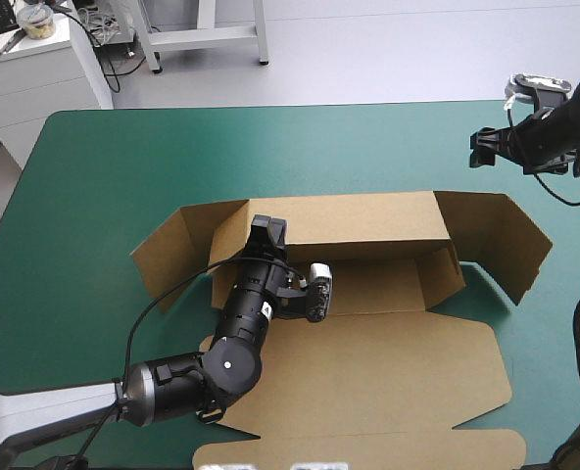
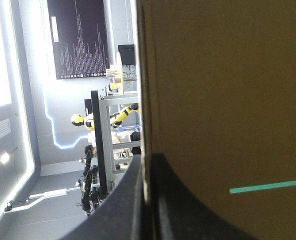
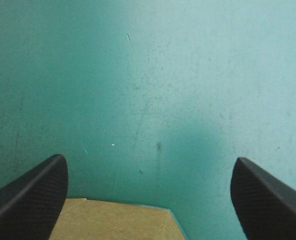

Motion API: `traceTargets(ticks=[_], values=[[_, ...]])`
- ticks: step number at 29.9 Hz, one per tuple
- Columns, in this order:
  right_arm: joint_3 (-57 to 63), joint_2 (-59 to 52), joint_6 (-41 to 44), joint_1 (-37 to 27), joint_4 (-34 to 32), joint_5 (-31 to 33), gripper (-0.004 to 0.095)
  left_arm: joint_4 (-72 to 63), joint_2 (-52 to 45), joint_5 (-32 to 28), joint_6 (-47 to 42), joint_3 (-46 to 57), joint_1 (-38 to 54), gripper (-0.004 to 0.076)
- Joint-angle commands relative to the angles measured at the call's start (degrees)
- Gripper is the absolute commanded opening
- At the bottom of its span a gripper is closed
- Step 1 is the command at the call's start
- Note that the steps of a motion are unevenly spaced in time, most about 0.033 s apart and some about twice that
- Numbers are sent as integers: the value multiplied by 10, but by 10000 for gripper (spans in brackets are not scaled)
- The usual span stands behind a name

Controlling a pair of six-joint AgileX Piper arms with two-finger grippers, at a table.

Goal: Fold the box

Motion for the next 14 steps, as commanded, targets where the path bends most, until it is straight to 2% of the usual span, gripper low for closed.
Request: traceTargets(ticks=[1, 14], values=[[-4, -42, -4, -3, 3, 7, 810, 42, -19, 24, -4, -13, -2, -10], [132, -76, -31, -8, -1, 6, 809, 35, -18, 26, -4, -13, -2, -10]])
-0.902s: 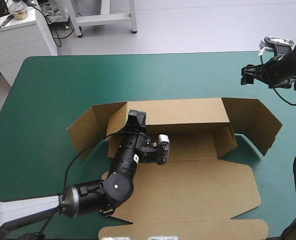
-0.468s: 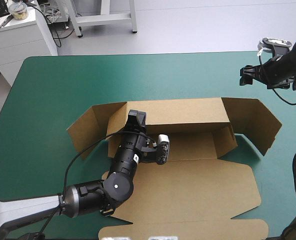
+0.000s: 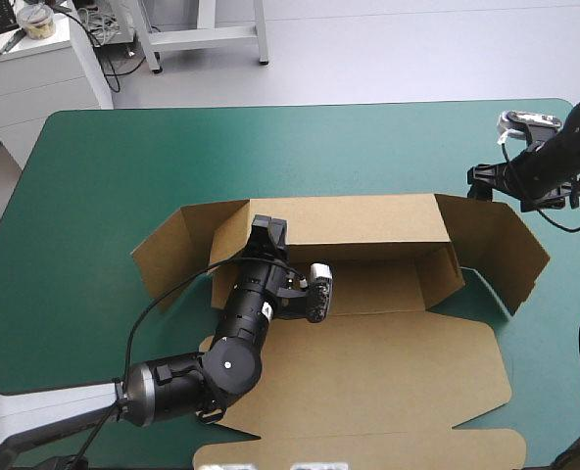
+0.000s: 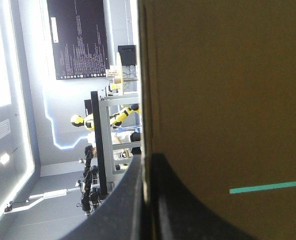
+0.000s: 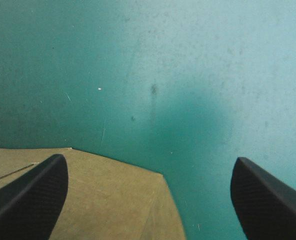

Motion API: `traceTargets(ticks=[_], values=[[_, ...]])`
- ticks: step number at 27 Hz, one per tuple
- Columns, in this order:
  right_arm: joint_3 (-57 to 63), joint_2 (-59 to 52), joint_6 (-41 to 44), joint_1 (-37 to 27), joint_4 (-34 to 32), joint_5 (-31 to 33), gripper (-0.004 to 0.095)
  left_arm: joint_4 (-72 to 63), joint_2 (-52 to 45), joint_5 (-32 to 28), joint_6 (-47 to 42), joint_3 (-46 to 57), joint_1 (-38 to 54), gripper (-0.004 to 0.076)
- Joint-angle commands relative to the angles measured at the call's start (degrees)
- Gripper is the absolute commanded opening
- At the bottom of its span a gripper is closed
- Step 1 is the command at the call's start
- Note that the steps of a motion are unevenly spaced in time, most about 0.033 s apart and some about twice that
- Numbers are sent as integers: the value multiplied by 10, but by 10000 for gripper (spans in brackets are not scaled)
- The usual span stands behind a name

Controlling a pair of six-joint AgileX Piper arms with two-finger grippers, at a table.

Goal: Fold the box

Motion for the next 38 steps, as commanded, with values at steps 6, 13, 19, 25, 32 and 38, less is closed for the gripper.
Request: traceTargets(ticks=[6, 13, 19, 25, 32, 38], values=[[46, -60, -23, -28, 23, 8, 809, 34, -18, 30, 2, -13, -2, -10], [104, -94, -64, -48, 95, 7, 809, 34, -18, 29, 2, -13, -2, -10], [177, -132, -84, -48, 115, -21, 809, 34, -18, 23, 2, -13, -2, -10], [229, -176, -88, -48, 114, -50, 809, 34, -18, 23, 2, -13, -2, -10], [313, -252, -114, -48, 137, -93, 809, 34, -18, 17, 2, -13, -2, -10], [375, -306, -304, -47, 233, -98, 809, 34, -18, 17, 2, -13, -2, -10]])
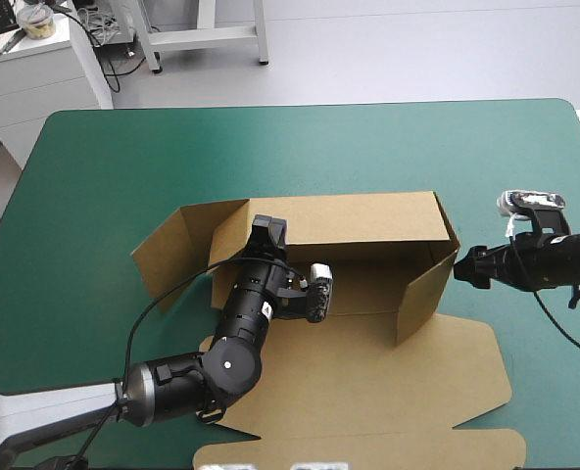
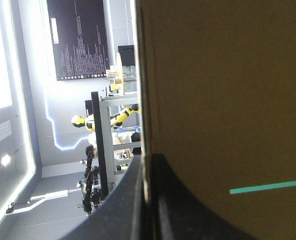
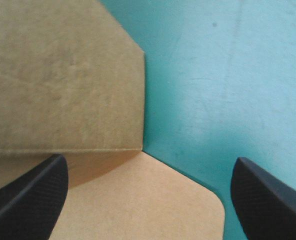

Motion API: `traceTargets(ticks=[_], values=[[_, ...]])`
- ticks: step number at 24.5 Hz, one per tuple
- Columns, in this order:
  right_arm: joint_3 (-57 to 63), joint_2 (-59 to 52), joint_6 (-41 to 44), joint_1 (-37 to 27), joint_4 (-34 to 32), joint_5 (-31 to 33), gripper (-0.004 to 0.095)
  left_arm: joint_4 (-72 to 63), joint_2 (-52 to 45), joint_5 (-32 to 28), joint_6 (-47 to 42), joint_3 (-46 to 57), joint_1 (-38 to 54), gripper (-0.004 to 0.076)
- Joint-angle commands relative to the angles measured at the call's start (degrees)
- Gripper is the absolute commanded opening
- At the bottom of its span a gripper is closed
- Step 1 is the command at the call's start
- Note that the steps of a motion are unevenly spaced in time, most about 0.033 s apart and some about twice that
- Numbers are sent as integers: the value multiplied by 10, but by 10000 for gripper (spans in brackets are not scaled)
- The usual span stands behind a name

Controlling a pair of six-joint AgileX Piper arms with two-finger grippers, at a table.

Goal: Fold the box

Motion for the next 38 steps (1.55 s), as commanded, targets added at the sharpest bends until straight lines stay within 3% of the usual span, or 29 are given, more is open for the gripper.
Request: traceTargets(ticks=[1, 3, 8, 19, 23, 30, 34, 38], values=[[0, -19, -110, -1, 80, 5, 809, 34, -18, 17, -3, -13, -2, -10], [10, -19, -160, 1, 121, 9, 809, 34, -18, 17, -3, -13, -2, -10], [25, -19, -229, 27, 132, -10, 809, 34, -18, 17, -3, -13, -2, -10], [35, -33, -206, 119, 133, -95, 809, 34, -18, 17, -3, -13, -2, -10], [97, -59, -202, 149, 131, -183, 809, 34, -18, 17, -3, -13, -2, -10], [227, -130, -220, 232, 157, -400, 809, 34, -18, 17, -3, -13, -2, -10], [251, -126, -224, 258, 174, -460, 809, 34, -18, 18, -3, -13, -2, -10], [254, -123, -221, 311, 176, -566, 809, 34, -18, 17, -3, -13, -2, -10]])
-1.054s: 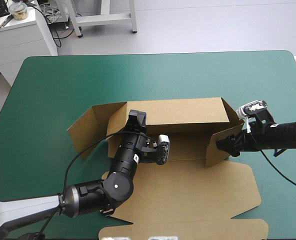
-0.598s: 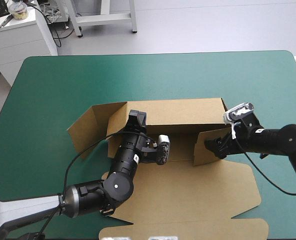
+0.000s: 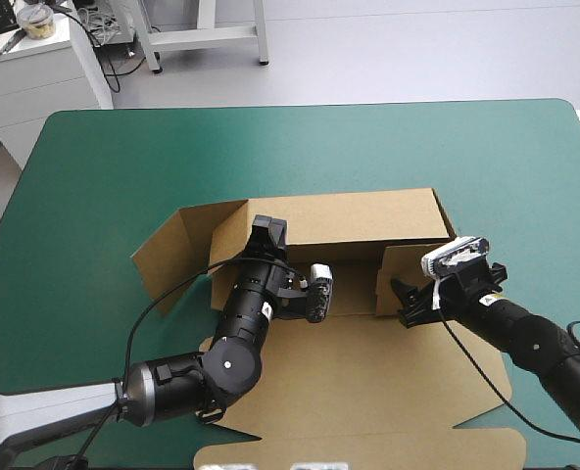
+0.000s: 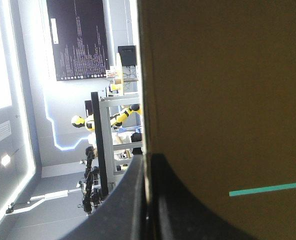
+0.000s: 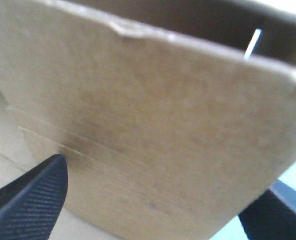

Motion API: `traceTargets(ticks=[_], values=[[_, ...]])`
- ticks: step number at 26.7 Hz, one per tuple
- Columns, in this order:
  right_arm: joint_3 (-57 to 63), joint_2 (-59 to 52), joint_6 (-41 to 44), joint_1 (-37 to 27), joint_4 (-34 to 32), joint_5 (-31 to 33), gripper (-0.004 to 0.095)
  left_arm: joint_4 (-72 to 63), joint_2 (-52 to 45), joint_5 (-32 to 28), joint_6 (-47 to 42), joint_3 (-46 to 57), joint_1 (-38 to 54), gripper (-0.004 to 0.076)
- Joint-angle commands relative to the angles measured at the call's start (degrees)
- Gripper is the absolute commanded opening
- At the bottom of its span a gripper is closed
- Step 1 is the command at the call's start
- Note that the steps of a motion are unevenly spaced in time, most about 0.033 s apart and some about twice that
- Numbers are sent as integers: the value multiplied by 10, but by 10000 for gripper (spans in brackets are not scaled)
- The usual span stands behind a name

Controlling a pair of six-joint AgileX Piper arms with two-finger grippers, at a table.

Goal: Fold the box

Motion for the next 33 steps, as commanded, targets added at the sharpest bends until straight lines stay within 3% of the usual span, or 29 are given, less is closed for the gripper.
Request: traceTargets(ticks=[1, 3, 7, 9, 17, 20, 23, 29, 31, 33], values=[[-14, -6, 2, 17, 14, -76, 803, 34, -18, 17, -3, -13, -2, -10], [-14, -6, 8, 18, 14, -93, 694, 34, -18, 13, -3, -13, -2, -10], [-14, -6, -14, 18, 11, -100, 109, 43, -18, 4, 6, -13, -2, -10], [-14, -6, -22, 18, 11, -100, -15, 47, -18, 0, 9, -13, -2, -10], [-14, -6, -35, 18, 11, -103, -20, 53, -18, -3, 4, -13, -2, -8], [-14, -6, -35, 18, 11, -104, -20, 44, -18, -3, -20, -13, -2, 29], [-14, -6, -36, 18, 11, -107, -20, 43, -18, -5, -26, -13, -2, 167], [-14, -6, -34, 18, 11, -111, -20, 45, -18, -4, -32, -13, -2, 550], [-14, -6, -34, 18, 11, -111, -20, 51, -18, -2, -44, -13, -2, 612], [-15, -6, -33, 18, 11, -111, -20, 55, -18, 4, -44, -13, -4, 615]])
